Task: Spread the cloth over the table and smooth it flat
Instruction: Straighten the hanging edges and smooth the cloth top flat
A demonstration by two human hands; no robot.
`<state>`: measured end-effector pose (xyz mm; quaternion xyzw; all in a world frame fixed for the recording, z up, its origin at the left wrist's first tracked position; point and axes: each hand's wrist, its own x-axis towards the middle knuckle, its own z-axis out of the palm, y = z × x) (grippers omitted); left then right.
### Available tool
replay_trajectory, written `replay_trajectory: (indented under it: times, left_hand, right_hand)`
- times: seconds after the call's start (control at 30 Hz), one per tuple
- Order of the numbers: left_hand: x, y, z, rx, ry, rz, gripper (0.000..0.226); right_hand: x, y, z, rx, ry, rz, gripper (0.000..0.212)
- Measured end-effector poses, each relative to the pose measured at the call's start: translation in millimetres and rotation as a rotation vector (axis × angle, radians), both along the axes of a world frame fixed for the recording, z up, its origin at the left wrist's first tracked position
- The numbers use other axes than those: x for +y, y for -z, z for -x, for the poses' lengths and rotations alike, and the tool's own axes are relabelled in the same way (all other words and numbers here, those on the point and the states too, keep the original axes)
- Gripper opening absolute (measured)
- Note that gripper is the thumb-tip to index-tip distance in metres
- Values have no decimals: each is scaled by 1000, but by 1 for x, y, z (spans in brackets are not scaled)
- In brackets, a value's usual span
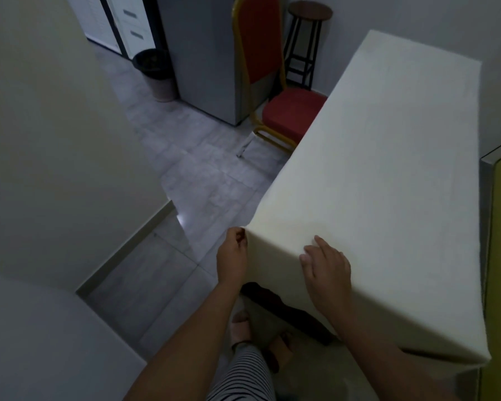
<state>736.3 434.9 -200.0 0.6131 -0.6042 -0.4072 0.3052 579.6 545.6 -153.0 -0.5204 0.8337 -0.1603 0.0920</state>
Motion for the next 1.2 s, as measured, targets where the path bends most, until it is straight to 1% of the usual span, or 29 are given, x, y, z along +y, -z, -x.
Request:
replay_trajectory:
  times: [0.07,0.1,0.17,0.3,0.4,0.53,0.6,0.67,0.73,0.8,0.87,0.9,0.97,1.0,1.07,1.13,1.2]
  left_hand:
    - [-2,0,-4,-24,-2,11,3]
    - [-3,0,-7,-48,2,16,3]
    - [-5,-2,-14,-116,41,55,8]
    - [5,5,-27,-288,137,191,10]
    - [13,11,-17,-239,136,135,13]
    - [20,16,-1,-139,55,-62,5]
    - [25,23,-5,-150,52,-96,6]
    - [27,24,-14,-170,12,-95,17]
    - [24,22,-25,-167,-106,-49,22]
    - [27,18,-32,-186,-206,20,22]
    - [35,20,-26,-221,-208,28,20]
    - [41,23,-18,-242,-177,4,20]
    - [50,28,5,-236,-124,-57,24]
    - [50,28,14,-212,-134,-69,29]
    - [49,27,27,-149,-201,-70,35]
    - [54,25,32,-100,-265,-67,30]
    - [58,22,30,-106,-310,-29,24]
  right_hand:
    - [-6,-2,-8,0,-5,-7,26]
    - [-9,-3,-13,1,-14,-5,26]
    - [-13,-5,-21,13,-49,-1,28]
    - [-29,-3,-37,55,-151,-58,42]
    - [-39,6,-48,46,-189,-126,50]
    - [-36,12,-41,93,-253,-163,53]
    - [-35,9,-32,62,-313,-175,53]
    - [-37,6,-24,35,-380,-180,53]
    - [-38,1,-17,9,-426,-157,51]
    - [-37,-2,-11,-7,-411,-77,47]
    - [-32,-2,-3,29,-351,-23,45]
    - [-27,-1,2,54,-326,-39,46]
    - [-19,5,11,110,-347,-126,51]
    - [-17,8,14,134,-378,-164,53]
    - [-15,11,20,153,-430,-171,55]
    - [-15,6,28,171,-457,-136,55]
    - [-12,3,40,190,-452,-111,57]
